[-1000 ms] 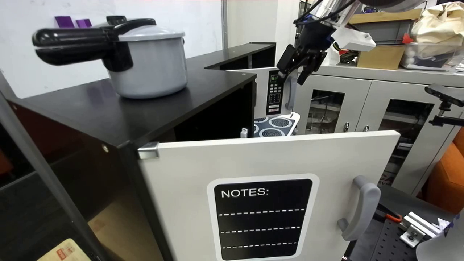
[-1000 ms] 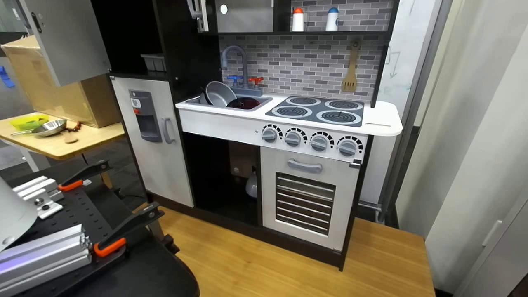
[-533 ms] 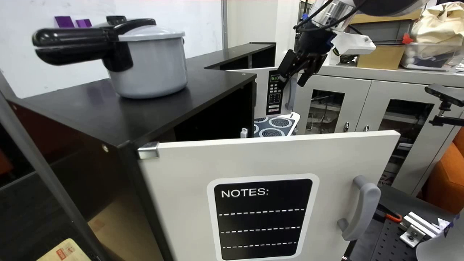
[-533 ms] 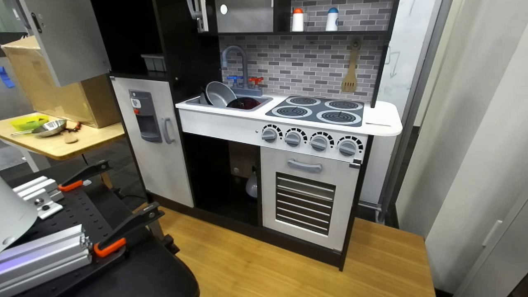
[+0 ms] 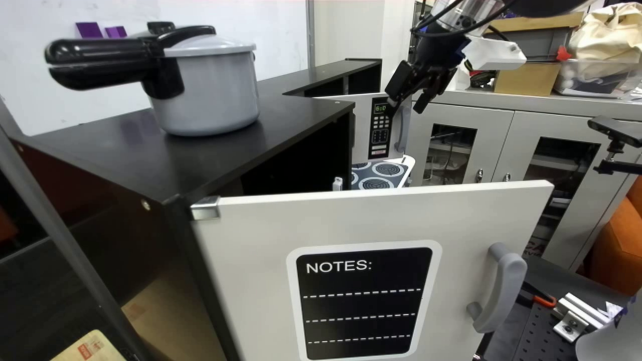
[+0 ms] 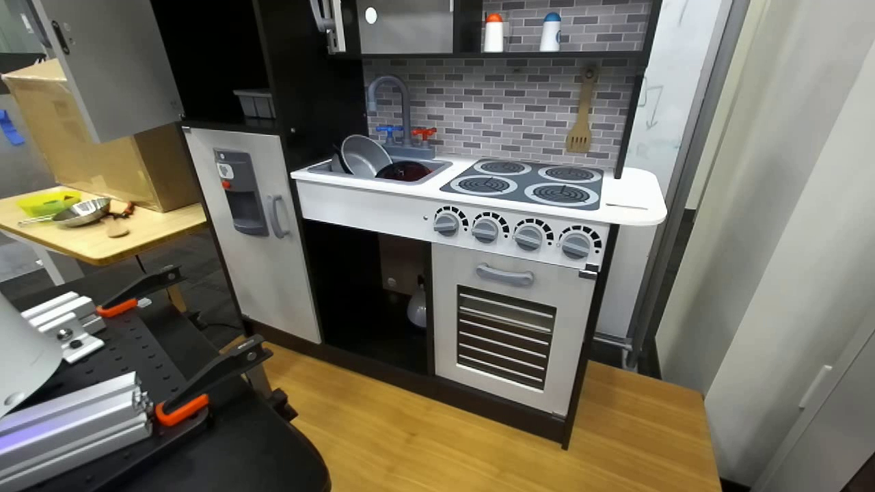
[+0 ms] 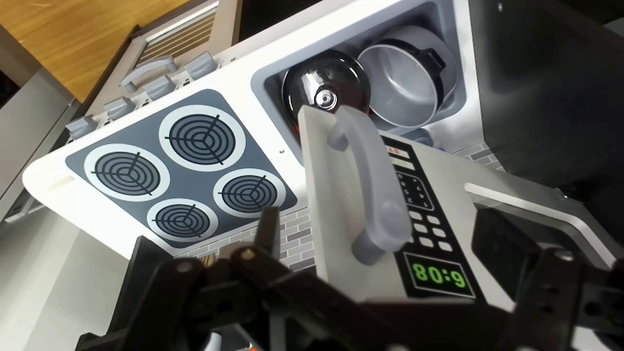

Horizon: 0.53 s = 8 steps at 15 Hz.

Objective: Close the microwave

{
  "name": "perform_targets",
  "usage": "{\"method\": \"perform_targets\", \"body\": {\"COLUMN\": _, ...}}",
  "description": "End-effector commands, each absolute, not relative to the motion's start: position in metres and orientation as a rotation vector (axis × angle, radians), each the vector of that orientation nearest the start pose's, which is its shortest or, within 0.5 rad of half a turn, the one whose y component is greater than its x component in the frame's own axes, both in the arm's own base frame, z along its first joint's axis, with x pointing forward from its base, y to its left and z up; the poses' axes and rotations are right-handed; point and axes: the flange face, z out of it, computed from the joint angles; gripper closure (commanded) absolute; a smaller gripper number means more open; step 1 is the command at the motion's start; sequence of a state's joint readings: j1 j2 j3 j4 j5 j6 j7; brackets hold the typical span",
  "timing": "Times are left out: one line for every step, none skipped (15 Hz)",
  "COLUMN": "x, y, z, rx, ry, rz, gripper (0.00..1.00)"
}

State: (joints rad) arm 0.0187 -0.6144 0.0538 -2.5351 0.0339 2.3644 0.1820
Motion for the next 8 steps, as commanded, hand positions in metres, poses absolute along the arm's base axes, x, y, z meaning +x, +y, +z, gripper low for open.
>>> {"method": "perform_targets", "body": {"x": 0.3901, "y": 0.0341, "z": 0.5263, "rx": -3.025, "ry": 0.243, "rz": -0.73, "gripper": 0.0}}
{"method": "perform_targets", "body": {"x": 0.3888, "y": 0.0352, "z": 0.526, "rx": -3.026, "ry": 0.264, "rz": -0.739, "gripper": 0.0}}
{"method": "perform_targets", "body": {"x": 0.3881, "y": 0.0366, "z": 0.5258, "rx": -3.026, "ry": 0.286, "rz": -0.741, "gripper": 0.0}}
{"method": "perform_targets", "body": {"x": 0.3879, "y": 0.0379, "z": 0.5251, "rx": -3.027, "ry": 0.315, "rz": -0.742, "gripper": 0.0}}
{"method": "perform_targets", "body": {"x": 0.3876, "y": 0.0389, "z": 0.5247, "rx": -3.028, "ry": 0.347, "rz": -0.743, "gripper": 0.0}}
{"method": "perform_targets", "body": {"x": 0.388, "y": 0.0401, "z": 0.5239, "rx": -3.028, "ry": 0.382, "rz": -0.751, "gripper": 0.0}}
{"method": "perform_targets", "body": {"x": 0.3898, "y": 0.0411, "z": 0.5231, "rx": -3.024, "ry": 0.426, "rz": -0.771, "gripper": 0.0}}
{"method": "perform_targets", "body": {"x": 0.3916, "y": 0.042, "z": 0.5225, "rx": -3.019, "ry": 0.463, "rz": -0.795, "gripper": 0.0}}
